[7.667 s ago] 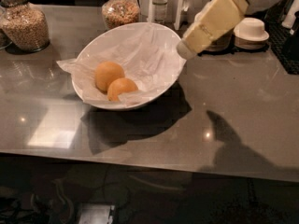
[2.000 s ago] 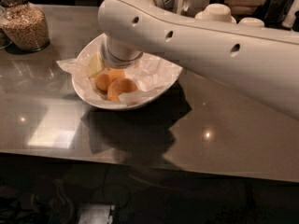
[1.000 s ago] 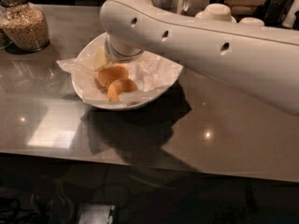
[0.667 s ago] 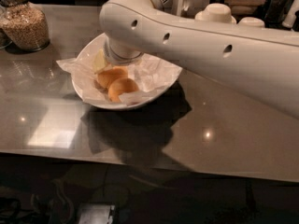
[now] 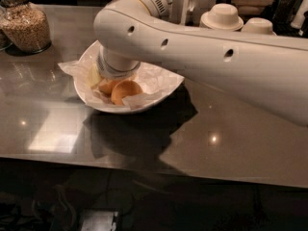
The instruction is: Pick orange from white bowl
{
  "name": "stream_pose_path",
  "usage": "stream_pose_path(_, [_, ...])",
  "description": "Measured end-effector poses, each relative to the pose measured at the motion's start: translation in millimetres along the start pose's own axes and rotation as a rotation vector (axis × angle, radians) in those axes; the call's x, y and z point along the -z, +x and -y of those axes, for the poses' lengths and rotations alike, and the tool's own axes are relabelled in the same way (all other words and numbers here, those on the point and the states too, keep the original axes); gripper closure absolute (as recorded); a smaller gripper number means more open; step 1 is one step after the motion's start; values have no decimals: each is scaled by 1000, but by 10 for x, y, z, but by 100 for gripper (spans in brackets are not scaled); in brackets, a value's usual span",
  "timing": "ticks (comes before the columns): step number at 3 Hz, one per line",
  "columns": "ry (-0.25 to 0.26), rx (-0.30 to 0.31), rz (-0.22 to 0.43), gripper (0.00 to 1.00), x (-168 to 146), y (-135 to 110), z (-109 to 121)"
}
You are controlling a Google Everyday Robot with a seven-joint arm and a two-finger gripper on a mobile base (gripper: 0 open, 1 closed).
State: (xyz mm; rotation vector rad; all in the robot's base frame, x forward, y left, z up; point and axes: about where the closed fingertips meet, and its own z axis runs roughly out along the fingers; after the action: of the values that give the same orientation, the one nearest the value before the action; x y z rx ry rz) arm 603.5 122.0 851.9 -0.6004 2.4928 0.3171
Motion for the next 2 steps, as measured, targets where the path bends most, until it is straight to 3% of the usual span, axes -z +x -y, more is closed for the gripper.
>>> stream_pose_path(2, [-17,21,-12,68,-69,-5,-74])
